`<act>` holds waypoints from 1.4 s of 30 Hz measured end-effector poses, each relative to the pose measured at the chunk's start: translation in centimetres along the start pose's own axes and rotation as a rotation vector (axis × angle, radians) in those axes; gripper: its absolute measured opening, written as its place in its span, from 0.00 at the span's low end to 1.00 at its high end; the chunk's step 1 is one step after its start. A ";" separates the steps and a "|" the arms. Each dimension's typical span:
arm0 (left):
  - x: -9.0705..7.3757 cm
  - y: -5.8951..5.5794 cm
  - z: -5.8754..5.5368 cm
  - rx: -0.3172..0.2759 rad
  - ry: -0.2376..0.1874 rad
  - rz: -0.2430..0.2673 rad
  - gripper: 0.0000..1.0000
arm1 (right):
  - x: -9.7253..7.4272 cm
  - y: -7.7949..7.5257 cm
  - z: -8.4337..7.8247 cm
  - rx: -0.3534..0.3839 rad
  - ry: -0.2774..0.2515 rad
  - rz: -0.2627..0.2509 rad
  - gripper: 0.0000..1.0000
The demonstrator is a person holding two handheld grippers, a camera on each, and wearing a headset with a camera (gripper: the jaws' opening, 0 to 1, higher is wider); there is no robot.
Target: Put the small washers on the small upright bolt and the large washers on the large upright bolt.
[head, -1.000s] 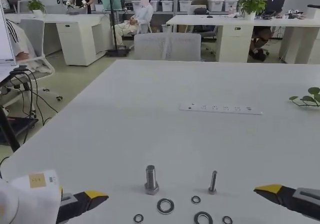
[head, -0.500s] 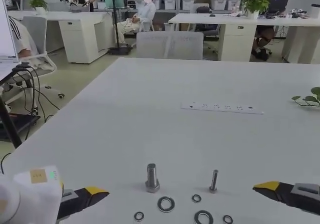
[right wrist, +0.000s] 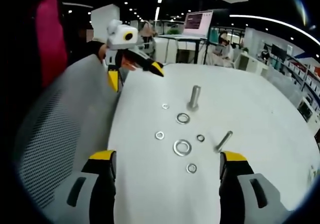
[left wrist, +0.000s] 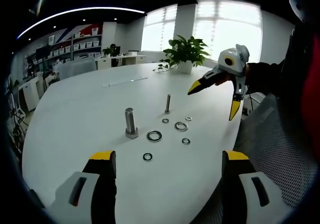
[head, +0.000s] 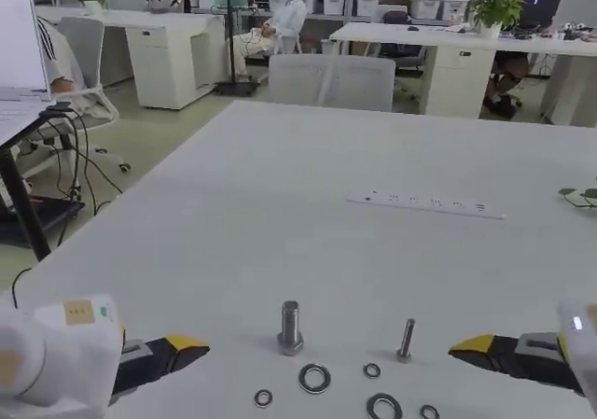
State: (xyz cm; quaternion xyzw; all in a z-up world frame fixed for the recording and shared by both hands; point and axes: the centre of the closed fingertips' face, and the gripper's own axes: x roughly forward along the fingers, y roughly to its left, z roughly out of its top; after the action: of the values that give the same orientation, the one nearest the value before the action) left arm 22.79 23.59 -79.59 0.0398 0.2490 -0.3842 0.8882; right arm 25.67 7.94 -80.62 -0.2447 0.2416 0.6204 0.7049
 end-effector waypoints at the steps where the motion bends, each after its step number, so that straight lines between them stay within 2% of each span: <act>1: 0.0 0.0 0.1 -0.001 -0.004 0.000 0.87 | 0.2 0.0 0.0 -0.005 0.014 0.007 0.85; 12: 0.1 0.5 0.2 -0.008 -0.016 0.009 0.86 | 2.2 -0.6 0.1 -0.064 0.117 0.065 0.75; 15: 0.1 0.5 0.2 -0.008 -0.017 0.011 0.86 | 2.7 -0.9 0.0 -0.101 0.165 0.068 0.72; 19: 0.1 0.6 0.2 -0.009 -0.018 0.013 0.86 | 3.3 -1.4 0.0 -0.109 0.200 0.077 0.66; 20: 0.1 0.6 0.2 -0.009 -0.019 0.013 0.86 | 3.4 -1.5 -0.3 -0.118 0.223 0.078 0.63; 25: 0.2 0.6 0.3 -0.013 -0.021 0.013 0.85 | 3.9 -1.7 -0.3 -0.137 0.259 0.085 0.56; 30: 0.3 0.6 0.3 -0.012 -0.019 0.012 0.85 | 4.5 -2.3 -1.1 -0.184 0.346 0.085 0.47; 34: 0.3 0.6 0.3 -0.014 -0.021 0.012 0.84 | 5.1 -2.3 -1.2 -0.188 0.374 0.099 0.45; 42: 0.3 0.6 0.3 -0.014 -0.026 0.011 0.84 | 6.0 -2.5 -2.0 -0.219 0.470 0.126 0.39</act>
State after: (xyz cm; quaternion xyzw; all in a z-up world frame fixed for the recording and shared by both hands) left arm 23.51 23.71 -79.59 0.0301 0.2400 -0.3780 0.8936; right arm 28.76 10.93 -85.86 -0.4413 0.3447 0.6118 0.5587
